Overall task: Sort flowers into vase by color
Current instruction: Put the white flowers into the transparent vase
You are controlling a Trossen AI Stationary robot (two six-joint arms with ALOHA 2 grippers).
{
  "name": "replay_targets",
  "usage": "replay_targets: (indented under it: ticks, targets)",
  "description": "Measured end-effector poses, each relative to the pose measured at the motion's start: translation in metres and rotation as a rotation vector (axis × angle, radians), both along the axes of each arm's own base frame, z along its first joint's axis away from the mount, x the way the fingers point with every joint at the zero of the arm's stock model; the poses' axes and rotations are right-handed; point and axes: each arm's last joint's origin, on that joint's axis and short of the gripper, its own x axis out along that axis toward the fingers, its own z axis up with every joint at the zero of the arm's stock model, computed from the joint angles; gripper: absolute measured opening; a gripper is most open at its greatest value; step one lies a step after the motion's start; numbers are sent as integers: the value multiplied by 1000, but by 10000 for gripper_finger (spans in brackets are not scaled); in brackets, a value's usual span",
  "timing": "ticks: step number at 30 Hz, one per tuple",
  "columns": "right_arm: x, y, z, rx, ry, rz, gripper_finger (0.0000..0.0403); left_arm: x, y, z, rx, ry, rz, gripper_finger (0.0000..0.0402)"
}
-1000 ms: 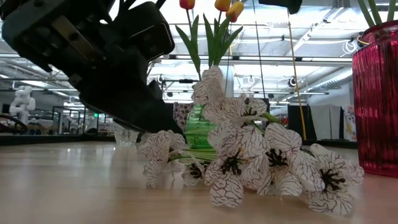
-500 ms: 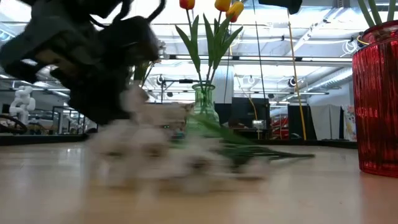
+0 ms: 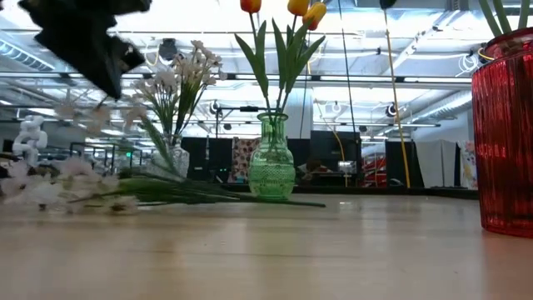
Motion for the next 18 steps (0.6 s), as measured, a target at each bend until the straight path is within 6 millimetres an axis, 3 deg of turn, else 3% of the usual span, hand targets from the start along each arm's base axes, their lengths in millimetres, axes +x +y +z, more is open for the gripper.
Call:
replay_targets:
  ticks: [7, 11, 18]
  targets:
    - [21, 29, 1, -104, -49, 150, 238, -11, -1, 13, 24, -75, 29, 68]
    - [51, 50, 8, -162, -21, 174, 238, -12, 0, 12, 38, -73, 66, 72]
    - [110, 94, 18, -275, 200, 200, 238, -16, 2, 9, 36, -33, 139, 73]
